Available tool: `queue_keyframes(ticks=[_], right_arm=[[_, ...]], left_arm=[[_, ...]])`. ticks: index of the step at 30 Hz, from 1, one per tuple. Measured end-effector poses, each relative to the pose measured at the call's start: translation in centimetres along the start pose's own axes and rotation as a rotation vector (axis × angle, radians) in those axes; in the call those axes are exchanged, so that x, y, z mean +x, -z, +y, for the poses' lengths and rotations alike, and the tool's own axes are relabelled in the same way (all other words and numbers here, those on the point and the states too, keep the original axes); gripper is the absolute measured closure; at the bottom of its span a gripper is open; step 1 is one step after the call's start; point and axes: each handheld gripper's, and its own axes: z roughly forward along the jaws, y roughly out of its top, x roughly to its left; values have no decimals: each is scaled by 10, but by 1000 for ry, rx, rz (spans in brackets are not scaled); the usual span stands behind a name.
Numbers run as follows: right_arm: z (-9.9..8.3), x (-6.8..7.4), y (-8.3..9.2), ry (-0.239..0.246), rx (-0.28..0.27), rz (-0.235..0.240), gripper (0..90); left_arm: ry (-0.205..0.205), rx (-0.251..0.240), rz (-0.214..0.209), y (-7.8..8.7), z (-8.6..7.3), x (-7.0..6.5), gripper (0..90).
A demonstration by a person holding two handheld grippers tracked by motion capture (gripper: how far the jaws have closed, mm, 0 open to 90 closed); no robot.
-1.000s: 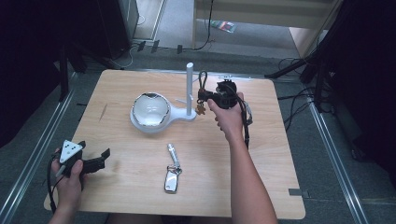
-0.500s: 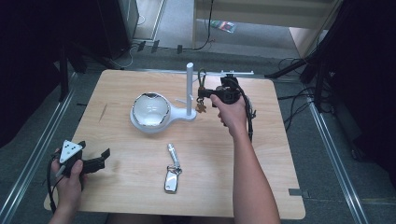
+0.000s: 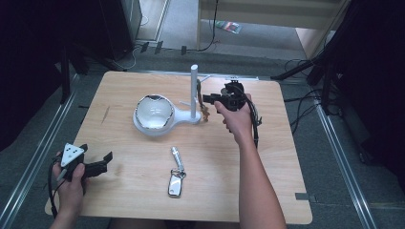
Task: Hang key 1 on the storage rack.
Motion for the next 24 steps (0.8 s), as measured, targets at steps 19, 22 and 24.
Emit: queue_keyframes(ticks=[19, 22, 24], right_arm=[[-40, 56, 29, 231, 15, -267, 547], [-53, 63, 29, 252, 49, -289, 551], [-60, 66, 29, 259, 66, -300, 554]], left_arm=[[-6, 2, 5, 0, 0, -1, 17], [-4, 4, 3, 0, 0, -1, 17], [-4, 6, 3, 0, 0, -1, 17]])
